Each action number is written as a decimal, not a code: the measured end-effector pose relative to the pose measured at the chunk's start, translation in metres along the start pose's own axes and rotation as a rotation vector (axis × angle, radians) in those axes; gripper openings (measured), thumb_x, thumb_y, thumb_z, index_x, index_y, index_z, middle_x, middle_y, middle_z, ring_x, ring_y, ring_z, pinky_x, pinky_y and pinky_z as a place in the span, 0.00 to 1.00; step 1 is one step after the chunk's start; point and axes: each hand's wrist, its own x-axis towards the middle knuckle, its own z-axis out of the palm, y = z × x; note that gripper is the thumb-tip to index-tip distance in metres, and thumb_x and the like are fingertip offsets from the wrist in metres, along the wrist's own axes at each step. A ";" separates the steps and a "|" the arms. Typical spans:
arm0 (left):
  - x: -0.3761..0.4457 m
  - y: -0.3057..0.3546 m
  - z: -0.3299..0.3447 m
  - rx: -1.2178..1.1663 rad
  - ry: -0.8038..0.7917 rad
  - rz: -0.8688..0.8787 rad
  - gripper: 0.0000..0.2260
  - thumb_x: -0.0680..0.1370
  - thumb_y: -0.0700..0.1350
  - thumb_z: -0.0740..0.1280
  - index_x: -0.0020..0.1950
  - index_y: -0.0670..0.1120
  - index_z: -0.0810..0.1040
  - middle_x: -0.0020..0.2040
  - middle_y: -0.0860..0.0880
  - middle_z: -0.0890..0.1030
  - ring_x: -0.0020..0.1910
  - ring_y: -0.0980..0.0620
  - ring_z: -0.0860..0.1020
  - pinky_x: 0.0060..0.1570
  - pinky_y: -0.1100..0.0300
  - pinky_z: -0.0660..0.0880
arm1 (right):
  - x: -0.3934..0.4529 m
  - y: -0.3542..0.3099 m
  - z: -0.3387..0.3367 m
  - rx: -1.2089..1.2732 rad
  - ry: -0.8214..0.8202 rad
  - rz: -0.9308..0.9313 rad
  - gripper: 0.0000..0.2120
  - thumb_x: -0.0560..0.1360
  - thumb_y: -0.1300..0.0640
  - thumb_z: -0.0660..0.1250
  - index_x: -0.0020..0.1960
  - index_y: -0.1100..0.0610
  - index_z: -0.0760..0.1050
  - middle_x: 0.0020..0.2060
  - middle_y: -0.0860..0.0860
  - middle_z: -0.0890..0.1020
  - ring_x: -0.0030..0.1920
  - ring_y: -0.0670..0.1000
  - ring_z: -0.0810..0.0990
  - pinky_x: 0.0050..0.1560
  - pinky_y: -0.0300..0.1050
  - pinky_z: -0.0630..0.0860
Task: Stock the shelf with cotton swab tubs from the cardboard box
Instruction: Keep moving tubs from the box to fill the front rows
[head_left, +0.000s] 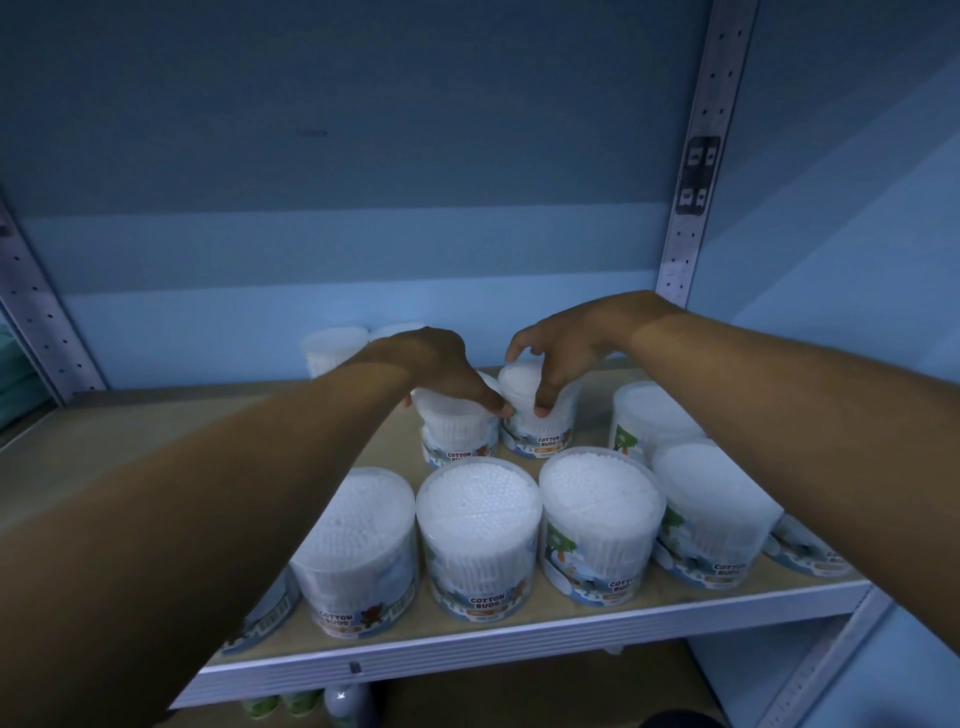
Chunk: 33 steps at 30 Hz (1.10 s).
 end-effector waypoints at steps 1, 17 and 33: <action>0.000 -0.001 -0.002 -0.002 -0.007 0.021 0.41 0.65 0.68 0.75 0.69 0.45 0.72 0.61 0.48 0.75 0.54 0.45 0.78 0.48 0.54 0.82 | 0.000 0.000 0.000 0.024 0.007 0.014 0.42 0.65 0.37 0.78 0.74 0.40 0.64 0.72 0.48 0.69 0.65 0.56 0.74 0.64 0.52 0.76; 0.007 -0.002 -0.007 0.076 -0.047 0.088 0.40 0.67 0.63 0.77 0.73 0.47 0.71 0.65 0.47 0.76 0.39 0.48 0.79 0.42 0.58 0.78 | -0.005 -0.005 0.005 0.119 -0.004 0.052 0.36 0.71 0.39 0.74 0.76 0.39 0.65 0.74 0.49 0.67 0.63 0.59 0.78 0.60 0.51 0.79; 0.006 0.005 -0.002 0.082 -0.126 0.020 0.38 0.68 0.65 0.74 0.72 0.47 0.72 0.69 0.47 0.74 0.60 0.42 0.78 0.52 0.52 0.82 | -0.025 -0.013 0.006 0.031 -0.013 0.026 0.35 0.72 0.39 0.73 0.76 0.43 0.66 0.73 0.47 0.69 0.69 0.53 0.72 0.57 0.42 0.71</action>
